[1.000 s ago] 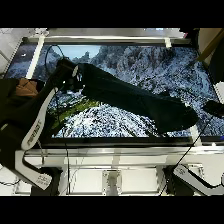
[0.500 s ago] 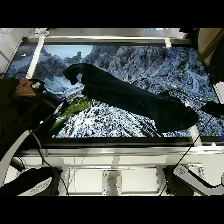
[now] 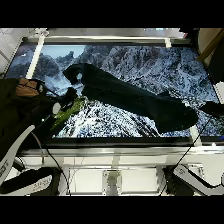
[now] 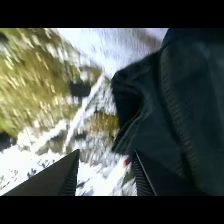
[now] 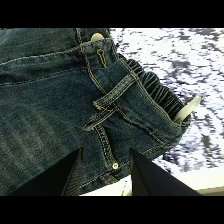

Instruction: Fold the clothes and pants, and hang the long-sleeved shirts on hangers.

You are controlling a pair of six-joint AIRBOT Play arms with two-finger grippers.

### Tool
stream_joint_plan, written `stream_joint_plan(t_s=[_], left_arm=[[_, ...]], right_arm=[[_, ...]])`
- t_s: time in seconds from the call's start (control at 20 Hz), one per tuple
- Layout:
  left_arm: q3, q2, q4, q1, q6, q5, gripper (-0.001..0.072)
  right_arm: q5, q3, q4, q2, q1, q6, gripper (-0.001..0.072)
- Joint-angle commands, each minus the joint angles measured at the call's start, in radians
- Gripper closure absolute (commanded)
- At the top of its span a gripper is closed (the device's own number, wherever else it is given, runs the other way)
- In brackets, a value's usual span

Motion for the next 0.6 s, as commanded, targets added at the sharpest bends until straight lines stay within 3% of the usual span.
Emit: stream_joint_plan(t_s=[0.0,0.15,0.2,0.55], left_arm=[[0.018,-0.116,-0.328,-0.006,0.332,0.055,0.0344],[0.103,-0.203,-0.468,-0.006,0.624,0.012,0.0344],[0.145,-0.233,-0.476,-0.006,0.67,-0.025,0.0344],[0.274,-0.361,-0.477,-0.006,0.684,-0.062,0.0343]], right_arm=[[0.006,-0.001,0.002,-0.001,0.0,0.0,0.0364],[0.013,-0.001,0.002,-0.001,0.0,0.0,0.0364],[0.013,-0.001,0.002,-0.001,0.0,0.0,0.0364],[0.03,-0.001,0.002,-0.001,0.0,0.003,0.0365]])
